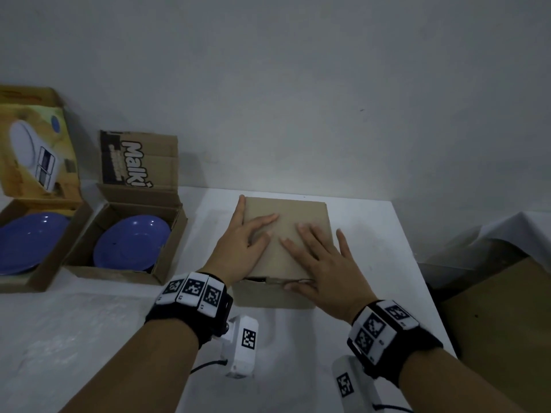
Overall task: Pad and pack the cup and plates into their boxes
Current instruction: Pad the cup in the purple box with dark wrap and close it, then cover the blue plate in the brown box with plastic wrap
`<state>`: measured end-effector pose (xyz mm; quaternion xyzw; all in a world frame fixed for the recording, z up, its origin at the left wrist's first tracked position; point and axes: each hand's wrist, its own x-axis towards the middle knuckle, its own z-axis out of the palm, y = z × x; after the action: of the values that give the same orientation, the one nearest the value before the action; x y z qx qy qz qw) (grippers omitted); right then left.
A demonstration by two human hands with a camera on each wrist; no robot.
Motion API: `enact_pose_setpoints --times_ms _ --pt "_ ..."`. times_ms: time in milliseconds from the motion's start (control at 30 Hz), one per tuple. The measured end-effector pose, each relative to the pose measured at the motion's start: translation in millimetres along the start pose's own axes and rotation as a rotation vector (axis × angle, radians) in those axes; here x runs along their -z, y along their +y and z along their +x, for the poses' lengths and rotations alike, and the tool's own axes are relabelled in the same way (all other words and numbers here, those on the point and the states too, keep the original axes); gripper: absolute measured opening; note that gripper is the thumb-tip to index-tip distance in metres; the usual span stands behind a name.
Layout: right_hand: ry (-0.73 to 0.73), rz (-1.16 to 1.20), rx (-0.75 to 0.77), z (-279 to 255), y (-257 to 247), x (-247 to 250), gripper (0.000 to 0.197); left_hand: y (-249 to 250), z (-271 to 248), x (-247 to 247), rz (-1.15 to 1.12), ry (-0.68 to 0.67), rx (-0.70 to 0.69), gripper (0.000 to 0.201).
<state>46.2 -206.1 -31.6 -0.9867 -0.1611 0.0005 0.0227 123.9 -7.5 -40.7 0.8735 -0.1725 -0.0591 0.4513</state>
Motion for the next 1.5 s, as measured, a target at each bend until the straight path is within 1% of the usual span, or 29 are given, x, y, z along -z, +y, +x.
enact_pose_setpoints --times_ms 67,200,267,333,367,433,500,567,600,667,767,800,833,900,933,1000,1033,1067,1100,1133,1167,1200,1233,1267,1300,1333,1400,1500 --pt "0.012 0.001 0.003 -0.9 -0.4 -0.6 0.074 0.3 -1.2 -0.9 0.004 0.015 0.009 0.033" --pt "0.012 -0.007 0.024 -3.0 0.5 1.4 0.071 1.9 -8.7 0.0 0.036 0.087 0.008 0.032" --pt "0.006 -0.045 0.02 -4.3 0.0 2.6 0.068 -2.9 -15.2 4.0 0.041 0.076 0.012 0.033" --pt "0.017 -0.047 -0.016 -4.9 -7.0 6.5 0.066 -11.5 -24.8 15.7 0.01 0.066 0.005 0.035" --pt "0.028 -0.038 -0.024 -3.9 -14.2 9.0 0.066 -17.0 -29.9 24.7 0.01 0.087 -0.004 0.036" --pt "0.055 0.001 0.012 2.0 -42.9 14.6 0.066 -32.8 -39.6 51.2 0.063 0.191 0.006 0.036" --pt "0.11 0.032 0.095 14.9 -82.9 17.4 0.06 -57.0 -47.1 85.5 0.145 0.291 0.083 0.034" --pt "0.125 0.076 0.148 35.0 -125.7 12.3 0.055 -89.8 -55.0 123.3 0.259 0.313 0.187 0.032" --pt "0.096 0.114 0.141 47.4 -146.1 9.1 0.054 -107.4 -58.3 141.6 0.316 0.302 0.223 0.031" --pt "0.012 0.185 0.08 71.3 -184.2 -0.9 0.058 -137.5 -68.9 174.6 0.358 0.282 0.275 0.029" --pt "-0.047 0.198 -0.033 103.1 -232.4 -18.6 0.065 -169.9 -82.3 209.2 0.357 0.235 0.279 0.031" --pt "-0.131 0.193 -0.084 110.3 -242.6 -23.6 0.064 -177.5 -85.6 216.4 0.355 0.21 0.278 0.032" --pt "-0.196 0.178 -0.136 116.6 -248.6 -28.9 0.06 -184.7 -88.4 221.5 0.335 0.185 0.275 0.034" --pt "-0.259 0.138 -0.227 124.1 -255.4 -35.3 0.052 -196.4 -92.9 227.1 0.25 0.116 0.243 0.036" --pt "-0.263 0.137 -0.26 125.8 -256.9 -37.1 0.051 -201.1 -95.1 227.7 0.212 0.089 0.221 0.037" --pt "-0.29 0.106 -0.309 125.8 -258.8 -43.1 0.056 -208.3 -99.4 227.5 0.171 0.09 0.196 0.033" --pt "-0.276 0.075 -0.33 124.0 -260.5 -44.3 0.062 -210.4 -100.9 226.6 0.155 0.109 0.185 0.029" --pt "-0.233 0.06 -0.343 122.0 -263.8 -43.3 0.068 -211.8 -102.3 225.4 0.142 0.126 0.175 0.024" --pt "-0.151 0.07 -0.337 120.4 -268.2 -40.9 0.07 -211.8 -103.4 224.5 0.135 0.139 0.164 0.019" --pt "-0.06 0.095 -0.313 118.3 -274.7 -39.3 0.067 -212.5 -104.9 223.7 0.128 0.149 0.155 0.015" --pt "-0.016 0.131 -0.269 115.6 -281.3 -38.9 0.062 -212.9 -105.9 223.3 0.128 0.157 0.146 0.011" --pt "-0.038 0.17 -0.211 112.8 -289.1 -39.7 0.061 -213.6 -106.7 223.9 0.127 0.158 0.142 0.009" --pt "-0.121 0.198 -0.161 109.8 -296.5 -43.3 0.064 -215.4 -107.2 224.3 0.123 0.154 0.143 0.01" --pt "-0.242 0.206 -0.135 107.4 -303.7 -46.2 0.069 -216.9 -108.1 224.4 0.116 0.146 0.142 0.013" --pt "-0.332 0.197 -0.122 105.6 -308.4 -51.1 0.072 -218.2 -108.7 224.5 0.106 0.138 0.141 0.015" --pt "-0.37 0.186 -0.127 105.4 -311.0 -55.4 0.072 -219.0 -109.1 224.8 0.1 0.131 0.139 0.016" --pt "-0.332 0.201 -0.144 106.2 -313.3 -58.7 0.059 -220.4 -109.1 225.5 0.11 0.12 0.142 0.02" --pt "-0.222 0.273 -0.088 109.9 -309.3 -54.7 0.024 -223.3 -108.6 225.5 0.098 0.132 0.153 0.023"
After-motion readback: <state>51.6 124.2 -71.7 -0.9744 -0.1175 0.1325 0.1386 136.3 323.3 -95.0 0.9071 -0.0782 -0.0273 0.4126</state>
